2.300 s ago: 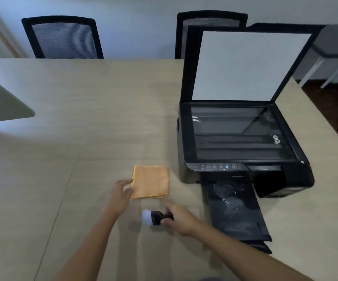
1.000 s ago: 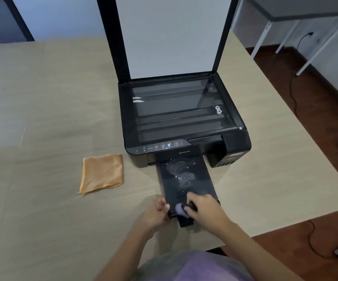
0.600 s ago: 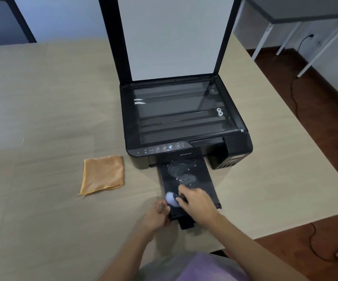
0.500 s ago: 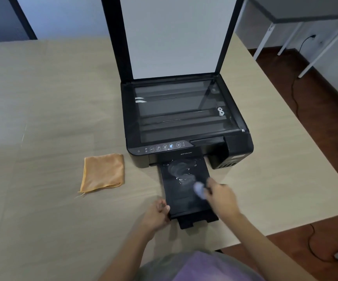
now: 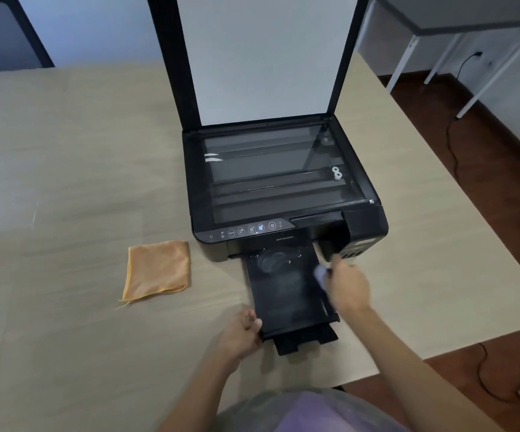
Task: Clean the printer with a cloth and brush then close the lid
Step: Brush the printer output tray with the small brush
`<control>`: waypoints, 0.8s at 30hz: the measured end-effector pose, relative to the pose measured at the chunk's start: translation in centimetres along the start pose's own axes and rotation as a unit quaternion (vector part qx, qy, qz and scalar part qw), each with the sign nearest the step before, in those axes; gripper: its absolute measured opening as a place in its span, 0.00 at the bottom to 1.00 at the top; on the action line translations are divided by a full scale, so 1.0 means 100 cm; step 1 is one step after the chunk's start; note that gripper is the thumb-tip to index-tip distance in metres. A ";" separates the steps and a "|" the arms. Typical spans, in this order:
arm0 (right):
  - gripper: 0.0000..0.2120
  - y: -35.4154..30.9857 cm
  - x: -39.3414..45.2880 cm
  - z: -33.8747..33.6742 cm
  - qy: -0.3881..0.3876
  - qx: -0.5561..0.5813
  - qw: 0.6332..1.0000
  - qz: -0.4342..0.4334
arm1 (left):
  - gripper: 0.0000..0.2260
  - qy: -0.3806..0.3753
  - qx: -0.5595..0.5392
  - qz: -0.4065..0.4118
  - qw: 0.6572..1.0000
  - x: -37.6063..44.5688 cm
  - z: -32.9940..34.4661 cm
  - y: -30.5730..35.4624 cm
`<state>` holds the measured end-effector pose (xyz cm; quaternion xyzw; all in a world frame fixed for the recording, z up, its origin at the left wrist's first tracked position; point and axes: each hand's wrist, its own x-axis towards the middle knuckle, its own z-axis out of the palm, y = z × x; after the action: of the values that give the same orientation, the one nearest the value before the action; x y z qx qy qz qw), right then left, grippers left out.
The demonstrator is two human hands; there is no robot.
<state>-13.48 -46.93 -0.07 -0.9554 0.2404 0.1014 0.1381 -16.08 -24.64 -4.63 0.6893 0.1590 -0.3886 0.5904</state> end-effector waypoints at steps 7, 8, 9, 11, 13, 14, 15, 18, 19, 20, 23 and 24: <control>0.08 -0.074 -0.021 0.010 -0.085 0.117 0.968 -0.205 | 0.09 -0.004 0.001 -0.019 1.000 0.000 -0.002 -0.001; 0.07 -0.078 -0.019 0.014 -0.102 0.113 0.968 -0.200 | 0.07 -0.008 -0.007 -0.023 1.000 -0.001 -0.002 -0.001; 0.08 -0.072 -0.011 0.015 -0.089 0.109 0.975 -0.171 | 0.05 -0.015 -0.026 -0.030 0.999 -0.001 -0.001 0.001; 0.10 -0.044 0.005 0.010 -0.025 0.057 0.993 -0.098 | 0.03 -0.024 -0.060 -0.045 0.997 -0.002 0.001 0.003; 0.09 -0.018 0.015 -0.001 0.058 0.004 0.997 -0.049 | 0.02 -0.024 -0.064 -0.060 0.996 -0.004 0.002 0.003; 0.08 -0.013 0.015 -0.004 0.098 0.010 0.994 -0.049 | 0.01 -0.023 -0.056 -0.066 0.996 -0.004 0.003 0.003; 0.07 -0.016 0.013 -0.006 0.121 0.023 0.990 -0.064 | 0.02 -0.020 -0.048 -0.073 0.996 -0.004 0.004 0.003; 0.05 -0.032 0.014 0.005 0.123 0.044 0.988 -0.085 | 0.04 -0.015 -0.029 -0.084 0.996 -0.002 0.003 0.005; 0.06 -0.037 0.018 0.009 0.105 0.046 0.991 -0.071 | 0.03 -0.016 -0.027 -0.088 0.996 -0.002 0.003 0.007; 0.07 -0.041 0.022 0.012 0.086 0.041 0.994 -0.058 | 0.03 -0.016 -0.026 -0.091 0.995 -0.002 0.003 0.008; 0.13 -0.059 0.022 0.026 0.042 -0.008 0.993 -0.113 | 0.05 -0.008 -0.014 -0.087 0.996 -0.001 0.002 0.007; 0.15 -0.069 0.016 0.031 0.027 -0.021 0.987 -0.155 | 0.06 0.002 -0.003 -0.081 0.997 0.000 0.003 0.006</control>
<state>-9.13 -40.77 -1.90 -0.9862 0.0911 0.0575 0.1255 -15.74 -25.06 -4.23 0.6733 0.2169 -0.4332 0.5586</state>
